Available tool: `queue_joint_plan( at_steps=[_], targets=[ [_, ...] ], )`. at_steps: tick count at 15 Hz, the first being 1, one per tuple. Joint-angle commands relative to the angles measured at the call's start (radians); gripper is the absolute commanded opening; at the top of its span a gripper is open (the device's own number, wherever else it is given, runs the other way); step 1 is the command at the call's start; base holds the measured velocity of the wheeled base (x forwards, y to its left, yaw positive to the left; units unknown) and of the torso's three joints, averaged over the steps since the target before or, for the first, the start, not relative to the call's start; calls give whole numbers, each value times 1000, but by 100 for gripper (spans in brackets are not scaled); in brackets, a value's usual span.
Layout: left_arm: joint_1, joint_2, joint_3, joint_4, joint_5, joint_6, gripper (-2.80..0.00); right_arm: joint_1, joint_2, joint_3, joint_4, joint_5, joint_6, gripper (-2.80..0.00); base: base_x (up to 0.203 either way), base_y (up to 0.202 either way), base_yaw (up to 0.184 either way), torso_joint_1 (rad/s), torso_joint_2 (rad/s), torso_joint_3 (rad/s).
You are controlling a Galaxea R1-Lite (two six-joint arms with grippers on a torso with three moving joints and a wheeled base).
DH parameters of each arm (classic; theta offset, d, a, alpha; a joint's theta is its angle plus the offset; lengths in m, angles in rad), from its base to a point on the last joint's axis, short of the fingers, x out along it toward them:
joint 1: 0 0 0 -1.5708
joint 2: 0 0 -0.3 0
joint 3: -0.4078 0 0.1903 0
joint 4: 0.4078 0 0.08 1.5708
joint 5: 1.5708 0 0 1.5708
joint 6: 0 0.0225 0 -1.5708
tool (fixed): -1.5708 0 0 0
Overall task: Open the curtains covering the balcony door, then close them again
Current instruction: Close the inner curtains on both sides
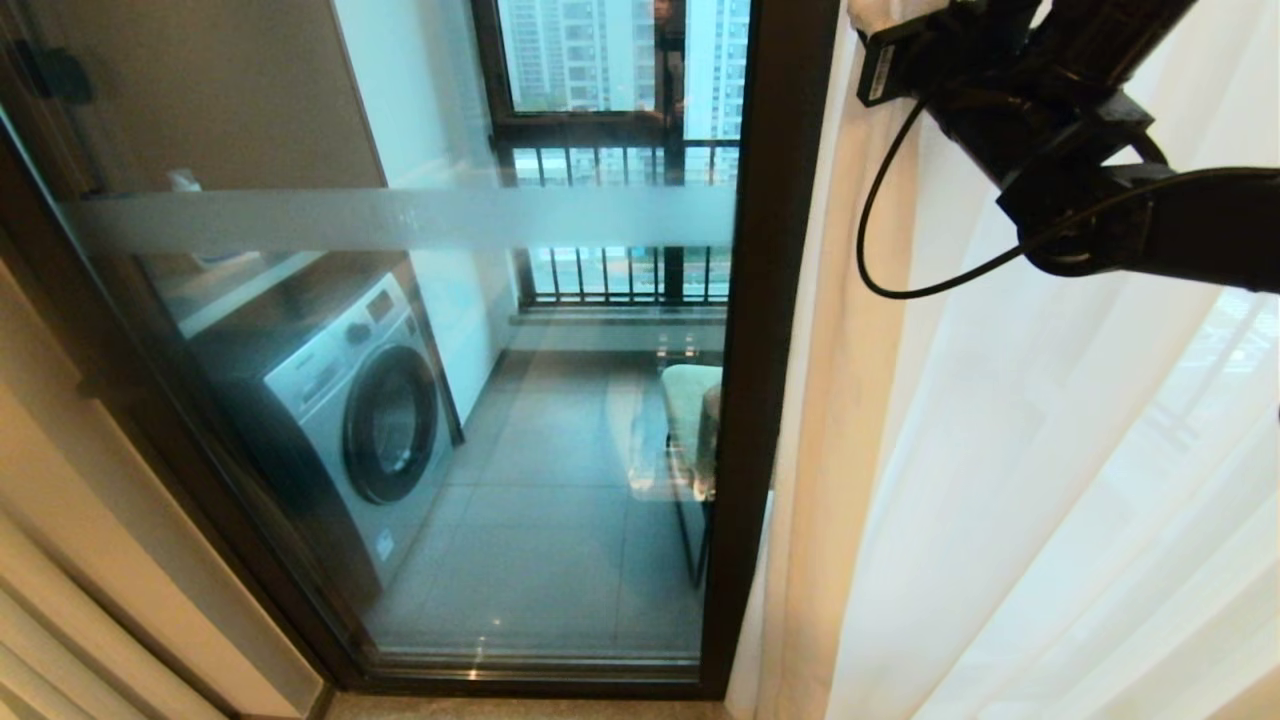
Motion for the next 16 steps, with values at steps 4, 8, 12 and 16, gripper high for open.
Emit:
queue_joint_plan(
  at_steps=[4,8,12,16],
  targets=[
    [0,0,0,0,0,-1,-280,11,-152,170,-4,1,-2,0,0,0,0,0,0,0],
    [0,0,0,0,0,-1,-280,23,-331,429,-3,2,-4,0,0,0,0,0,0,0],
    [0,0,0,0,0,-1,-280,25,-573,718,23,2,-5,0,0,0,0,0,0,0],
    [0,0,0,0,0,0,-280,25,-829,975,94,11,-5,0,0,0,0,0,0,0]
  ],
)
